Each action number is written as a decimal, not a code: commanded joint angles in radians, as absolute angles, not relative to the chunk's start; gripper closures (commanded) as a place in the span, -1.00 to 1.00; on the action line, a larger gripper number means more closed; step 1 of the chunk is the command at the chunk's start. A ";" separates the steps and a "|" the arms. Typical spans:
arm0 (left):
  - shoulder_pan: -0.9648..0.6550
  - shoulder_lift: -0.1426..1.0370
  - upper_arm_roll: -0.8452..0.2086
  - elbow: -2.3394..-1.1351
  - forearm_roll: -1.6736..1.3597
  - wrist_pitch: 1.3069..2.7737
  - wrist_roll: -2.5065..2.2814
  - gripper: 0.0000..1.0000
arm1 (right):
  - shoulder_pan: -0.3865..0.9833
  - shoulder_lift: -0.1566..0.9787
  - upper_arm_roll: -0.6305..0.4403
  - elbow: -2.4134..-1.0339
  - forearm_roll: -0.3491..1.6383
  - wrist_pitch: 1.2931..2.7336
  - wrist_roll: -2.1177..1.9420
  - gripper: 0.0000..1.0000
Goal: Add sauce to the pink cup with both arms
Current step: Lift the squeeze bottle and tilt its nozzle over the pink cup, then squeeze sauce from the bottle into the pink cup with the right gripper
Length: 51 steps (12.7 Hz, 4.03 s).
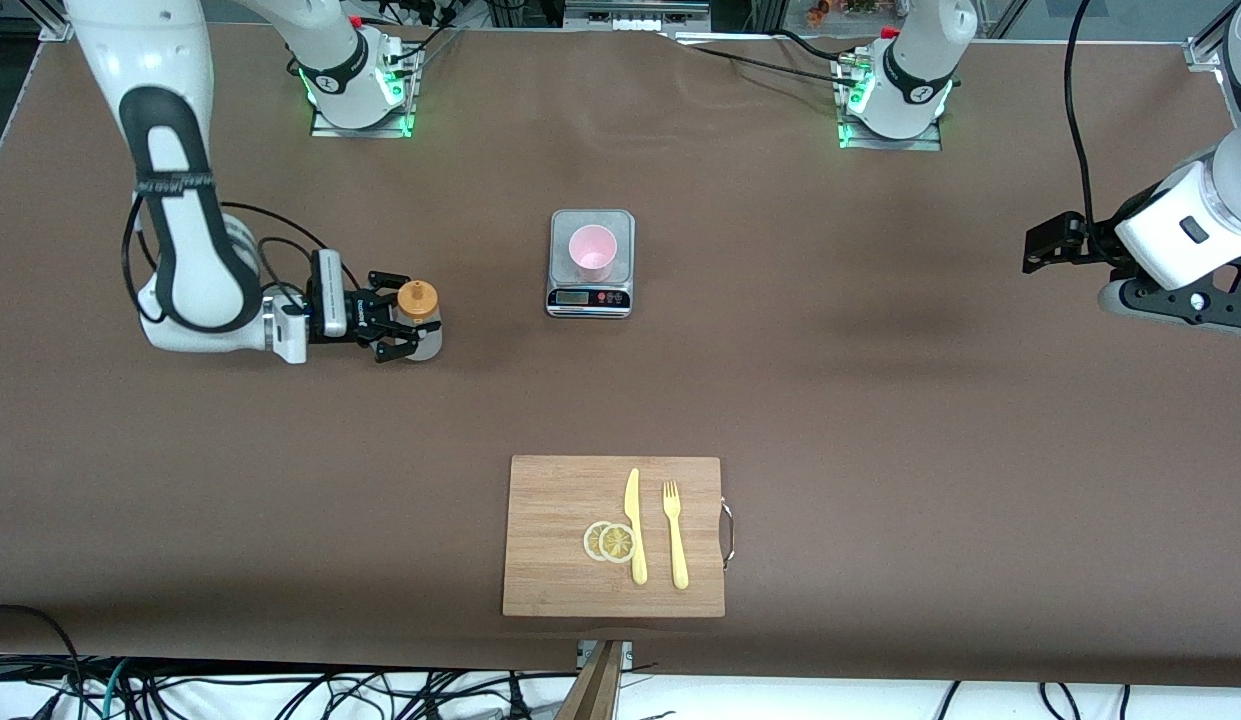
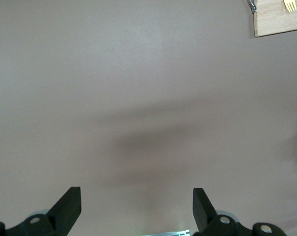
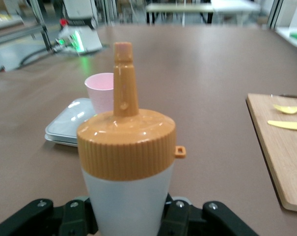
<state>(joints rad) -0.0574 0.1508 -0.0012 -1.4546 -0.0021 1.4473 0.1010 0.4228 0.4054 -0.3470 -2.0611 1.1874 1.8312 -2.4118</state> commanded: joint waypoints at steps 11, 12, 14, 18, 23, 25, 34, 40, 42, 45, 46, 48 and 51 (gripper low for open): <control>-0.057 0.164 -0.005 -1.422 0.011 1.430 0.114 -1.00 | 0.842 0.123 -0.318 -2.195 0.381 2.227 -1.273 0.98; -0.057 0.164 -0.005 -1.422 0.011 1.430 0.114 -1.00 | 0.842 0.121 -0.286 -2.191 0.320 2.226 -1.178 0.99; -0.057 0.164 -0.005 -1.420 0.011 1.430 0.113 -1.00 | 0.844 0.123 -0.235 -2.177 0.214 2.220 -1.022 0.98; -0.057 0.164 -0.005 -1.420 0.011 1.430 0.112 -1.00 | 0.857 0.130 -0.144 -2.171 0.057 2.204 -0.783 0.98; -0.058 0.164 -0.005 -1.420 0.011 1.430 0.112 -1.00 | 0.873 0.193 -0.075 -2.024 -0.121 2.004 -0.569 0.98; -0.058 0.164 -0.005 -1.420 0.011 1.430 0.112 -1.00 | 0.888 0.216 -0.075 -2.000 -0.153 1.985 -0.536 0.98; -0.058 0.164 -0.005 -1.420 0.011 1.430 0.112 -1.00 | 0.928 0.344 -0.028 -1.856 -0.285 1.821 -0.433 0.98; -0.058 0.164 -0.005 -1.420 0.009 1.430 0.112 -1.00 | 0.922 0.321 -0.028 -1.870 -0.285 1.804 -0.436 0.62; -0.058 0.164 -0.005 -1.420 0.011 1.430 0.112 -1.00 | 0.920 0.313 -0.028 -1.870 -0.285 1.799 -0.445 0.55; -0.058 0.164 -0.005 -1.420 0.009 1.430 0.113 -1.00 | 0.858 0.255 -0.028 -1.867 -0.221 1.809 -0.515 0.48; -0.058 0.164 -0.005 -1.420 0.009 1.430 0.112 -1.00 | 0.818 0.238 -0.029 -1.864 -0.169 1.813 -0.559 0.47; -0.058 0.164 -0.005 -1.420 0.009 1.430 0.113 -1.00 | 0.740 0.206 -0.029 -1.862 -0.080 1.835 -0.655 0.46; -0.058 0.164 -0.005 -1.420 0.009 1.430 0.112 -1.00 | 0.634 0.189 -0.029 -1.862 0.061 1.862 -0.800 0.46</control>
